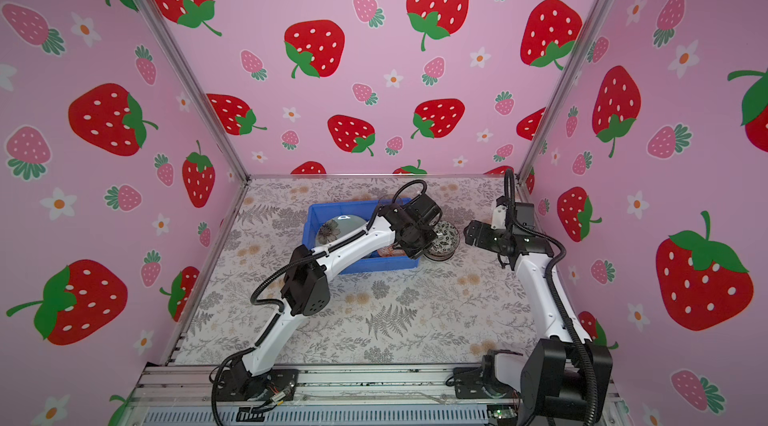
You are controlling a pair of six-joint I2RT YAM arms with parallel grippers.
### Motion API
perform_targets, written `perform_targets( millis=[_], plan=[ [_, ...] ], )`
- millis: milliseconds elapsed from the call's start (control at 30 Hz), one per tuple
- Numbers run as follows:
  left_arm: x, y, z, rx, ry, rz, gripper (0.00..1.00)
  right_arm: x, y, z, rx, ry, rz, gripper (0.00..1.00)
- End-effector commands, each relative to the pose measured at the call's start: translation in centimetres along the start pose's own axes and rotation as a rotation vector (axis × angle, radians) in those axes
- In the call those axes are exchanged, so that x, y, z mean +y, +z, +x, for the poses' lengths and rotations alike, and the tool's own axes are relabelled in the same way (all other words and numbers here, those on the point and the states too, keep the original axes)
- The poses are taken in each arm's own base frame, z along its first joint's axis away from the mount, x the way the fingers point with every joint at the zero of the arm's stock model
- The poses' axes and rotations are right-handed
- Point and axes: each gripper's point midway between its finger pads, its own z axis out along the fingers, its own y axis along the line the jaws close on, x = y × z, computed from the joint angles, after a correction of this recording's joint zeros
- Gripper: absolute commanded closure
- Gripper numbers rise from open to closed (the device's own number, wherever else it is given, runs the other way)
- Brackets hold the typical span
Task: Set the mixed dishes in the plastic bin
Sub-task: 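Carry the black-leaf bowl with the left gripper over the bin and lower it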
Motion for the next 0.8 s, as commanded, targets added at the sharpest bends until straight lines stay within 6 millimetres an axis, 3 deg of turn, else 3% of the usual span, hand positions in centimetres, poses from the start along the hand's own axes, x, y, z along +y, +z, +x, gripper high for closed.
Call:
perform_targets(
  millis=[0,367,767],
  plan=[
    [-2.5,-1.8,-0.1,-0.013,0.018,0.090,1.00,0.1,-0.1,0.0,-0.009,-0.018,-0.013,0.09],
    [-2.6,-3.6,-0.6,-0.057,0.066,0.092,1.00,0.3,-0.6,-0.5,-0.020,-0.017,-0.019,0.09],
    [-2.4,-10.5,-1.9,-0.173,0.218,0.116,1.00,1.2,-1.6,-0.9,-0.023,-0.022,-0.045,0.10]
  ],
)
